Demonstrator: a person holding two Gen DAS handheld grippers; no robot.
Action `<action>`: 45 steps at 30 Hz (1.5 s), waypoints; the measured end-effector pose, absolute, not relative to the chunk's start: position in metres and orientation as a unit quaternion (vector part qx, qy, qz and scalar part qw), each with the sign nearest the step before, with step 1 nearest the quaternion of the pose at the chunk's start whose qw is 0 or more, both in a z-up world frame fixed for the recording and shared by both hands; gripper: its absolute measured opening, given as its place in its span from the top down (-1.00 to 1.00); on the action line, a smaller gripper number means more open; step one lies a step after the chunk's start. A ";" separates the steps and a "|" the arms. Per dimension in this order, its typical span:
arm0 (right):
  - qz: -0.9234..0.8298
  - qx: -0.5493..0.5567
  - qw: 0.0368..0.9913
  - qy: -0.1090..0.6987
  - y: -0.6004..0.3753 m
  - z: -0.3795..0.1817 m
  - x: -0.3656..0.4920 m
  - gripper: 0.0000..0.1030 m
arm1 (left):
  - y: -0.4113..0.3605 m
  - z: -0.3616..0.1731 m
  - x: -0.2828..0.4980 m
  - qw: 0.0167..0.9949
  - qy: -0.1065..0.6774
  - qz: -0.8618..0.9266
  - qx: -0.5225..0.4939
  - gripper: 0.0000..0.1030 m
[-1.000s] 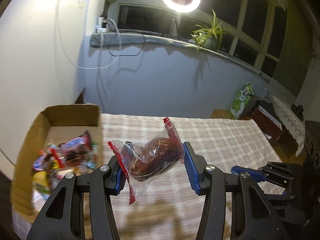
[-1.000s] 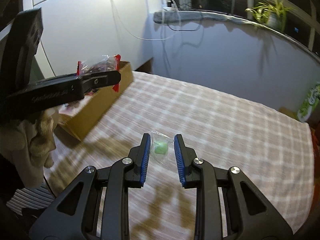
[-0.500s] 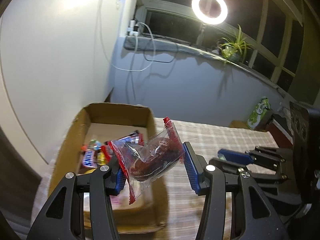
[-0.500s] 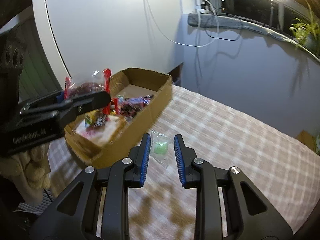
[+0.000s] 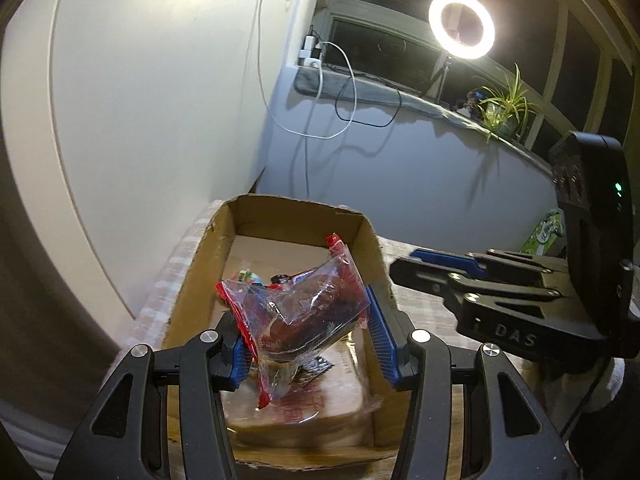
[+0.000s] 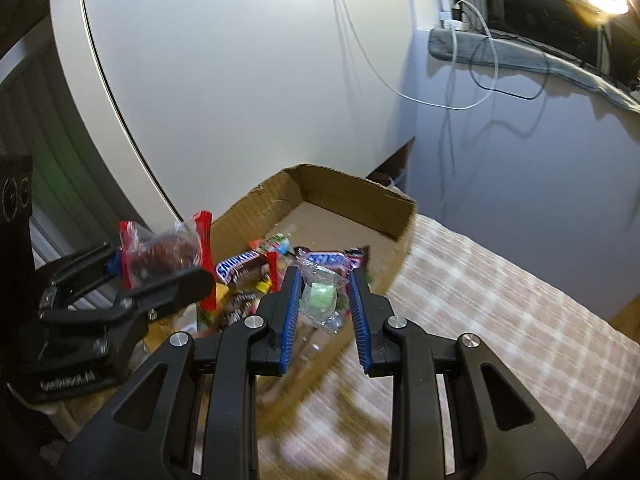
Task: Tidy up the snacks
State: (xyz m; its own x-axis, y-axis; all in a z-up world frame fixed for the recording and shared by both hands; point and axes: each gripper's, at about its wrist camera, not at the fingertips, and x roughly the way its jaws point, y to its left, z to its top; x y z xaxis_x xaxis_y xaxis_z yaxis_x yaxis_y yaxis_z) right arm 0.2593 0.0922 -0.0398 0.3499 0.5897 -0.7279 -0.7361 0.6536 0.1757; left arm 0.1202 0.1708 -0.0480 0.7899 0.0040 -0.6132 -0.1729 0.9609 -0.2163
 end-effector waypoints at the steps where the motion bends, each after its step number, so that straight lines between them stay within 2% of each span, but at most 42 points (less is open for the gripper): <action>1: 0.409 -0.092 0.815 0.401 0.096 -0.041 0.260 0.51 | 0.172 -0.049 0.120 0.936 0.322 0.047 -0.132 0.05; 25: 0.425 -0.099 0.793 0.426 0.141 -0.066 0.289 0.50 | 0.190 -0.058 0.126 0.930 0.339 0.072 -0.124 0.01; 28: 0.426 -0.099 0.791 0.429 0.143 -0.069 0.294 0.32 | 0.192 -0.058 0.127 0.929 0.339 0.075 -0.124 0.01; 30: 0.424 -0.102 0.792 0.427 0.143 -0.069 0.294 0.00 | 0.192 -0.058 0.126 0.930 0.338 0.076 -0.125 0.00; 33: 0.421 -0.104 0.797 0.421 0.142 -0.068 0.294 -0.30 | 0.193 -0.057 0.125 0.930 0.336 0.078 -0.123 -0.10; 39: 0.409 -0.106 0.802 0.423 0.140 -0.069 0.298 -0.66 | 0.195 -0.057 0.122 0.930 0.335 0.088 -0.125 -0.30; 42: 0.404 -0.103 0.805 0.423 0.138 -0.068 0.300 -0.80 | 0.196 -0.055 0.119 0.930 0.332 0.092 -0.126 -0.39; 44: 0.401 -0.101 0.807 0.420 0.135 -0.067 0.299 -0.84 | 0.194 -0.053 0.117 0.931 0.330 0.095 -0.121 -0.56; 45: 0.400 -0.101 0.808 0.420 0.135 -0.066 0.299 -0.87 | 0.194 -0.052 0.115 0.932 0.328 0.096 -0.119 -0.57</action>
